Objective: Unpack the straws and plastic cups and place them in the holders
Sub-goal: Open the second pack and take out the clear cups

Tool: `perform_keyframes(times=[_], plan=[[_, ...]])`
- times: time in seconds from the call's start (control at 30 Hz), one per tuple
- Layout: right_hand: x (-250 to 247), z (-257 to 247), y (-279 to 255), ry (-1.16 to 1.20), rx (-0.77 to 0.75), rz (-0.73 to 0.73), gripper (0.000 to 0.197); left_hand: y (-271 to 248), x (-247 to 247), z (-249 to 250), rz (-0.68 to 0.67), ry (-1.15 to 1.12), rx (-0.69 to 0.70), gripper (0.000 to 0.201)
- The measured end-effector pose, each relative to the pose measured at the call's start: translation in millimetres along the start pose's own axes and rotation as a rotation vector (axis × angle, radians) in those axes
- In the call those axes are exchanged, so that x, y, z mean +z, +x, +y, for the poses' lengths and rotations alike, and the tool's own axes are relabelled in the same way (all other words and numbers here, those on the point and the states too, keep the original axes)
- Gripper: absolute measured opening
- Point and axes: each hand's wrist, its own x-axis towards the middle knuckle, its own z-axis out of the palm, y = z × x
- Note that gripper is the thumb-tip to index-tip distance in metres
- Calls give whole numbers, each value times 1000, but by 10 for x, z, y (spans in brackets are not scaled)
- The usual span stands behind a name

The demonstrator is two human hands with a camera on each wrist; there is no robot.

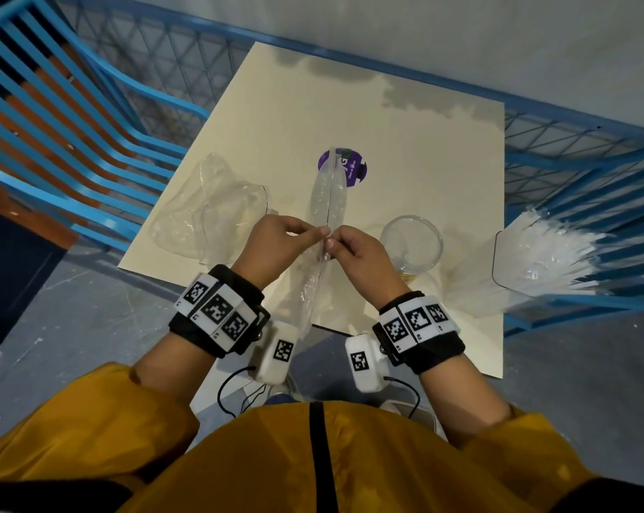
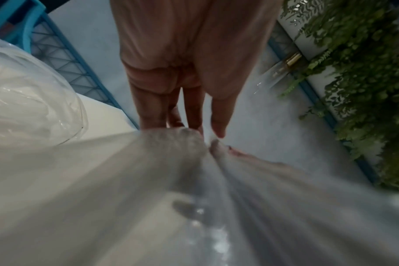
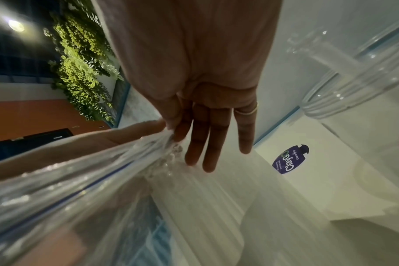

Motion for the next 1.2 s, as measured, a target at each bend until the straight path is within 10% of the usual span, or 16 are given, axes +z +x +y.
perform_keyframes(times=[0.53, 0.77, 0.9, 1.07, 1.2], plan=[[-586, 223, -44, -408, 184, 336, 33, 76, -770, -206, 407, 372, 65, 12], [-281, 167, -1, -222, -118, 182, 30, 91, -412, -179, 212, 300, 231, 39], [-292, 74, 115, -231, -41, 128, 44, 34, -313, -130, 196, 351, 207, 29], [-335, -5, 189, -304, 75, 120, 66, -205, -371, -86, 62, 734, 7, 93], [-186, -10, 185, -95, 146, 38, 87, -315, -318, -224, -156, 436, -69, 101]])
